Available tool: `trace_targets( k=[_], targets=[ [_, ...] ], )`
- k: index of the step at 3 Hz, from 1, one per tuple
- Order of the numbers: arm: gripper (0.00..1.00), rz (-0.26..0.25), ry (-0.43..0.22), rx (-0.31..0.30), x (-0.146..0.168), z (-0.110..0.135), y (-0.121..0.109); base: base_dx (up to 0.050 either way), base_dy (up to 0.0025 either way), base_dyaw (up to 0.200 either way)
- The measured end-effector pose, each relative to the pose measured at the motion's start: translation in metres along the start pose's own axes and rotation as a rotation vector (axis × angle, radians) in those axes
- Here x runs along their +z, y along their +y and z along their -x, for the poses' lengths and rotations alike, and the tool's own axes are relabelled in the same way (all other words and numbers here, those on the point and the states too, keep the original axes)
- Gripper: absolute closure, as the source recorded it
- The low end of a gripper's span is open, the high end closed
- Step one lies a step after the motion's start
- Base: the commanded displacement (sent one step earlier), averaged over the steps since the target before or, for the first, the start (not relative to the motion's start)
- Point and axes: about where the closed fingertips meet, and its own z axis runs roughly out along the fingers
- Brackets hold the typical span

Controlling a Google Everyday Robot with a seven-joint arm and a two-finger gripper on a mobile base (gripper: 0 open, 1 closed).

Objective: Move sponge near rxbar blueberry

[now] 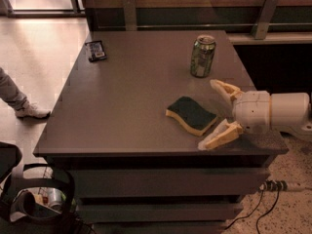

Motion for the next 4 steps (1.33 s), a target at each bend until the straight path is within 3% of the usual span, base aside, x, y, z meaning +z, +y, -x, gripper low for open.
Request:
trace_targets(
  k=[1,3,4],
  targets=[
    [0.18,0.008,-0.011,0.04,0.0035,-0.0107,0.0053,0.0,0.0,0.0],
    [0.64,0.016,-0.014,0.039,0.0071,-0.0088,0.0069,0.0,0.0,0.0],
    [1.0,0.022,-0.016,0.036,0.01,-0.0066,0.008,0.0,0.0,0.0]
  ],
)
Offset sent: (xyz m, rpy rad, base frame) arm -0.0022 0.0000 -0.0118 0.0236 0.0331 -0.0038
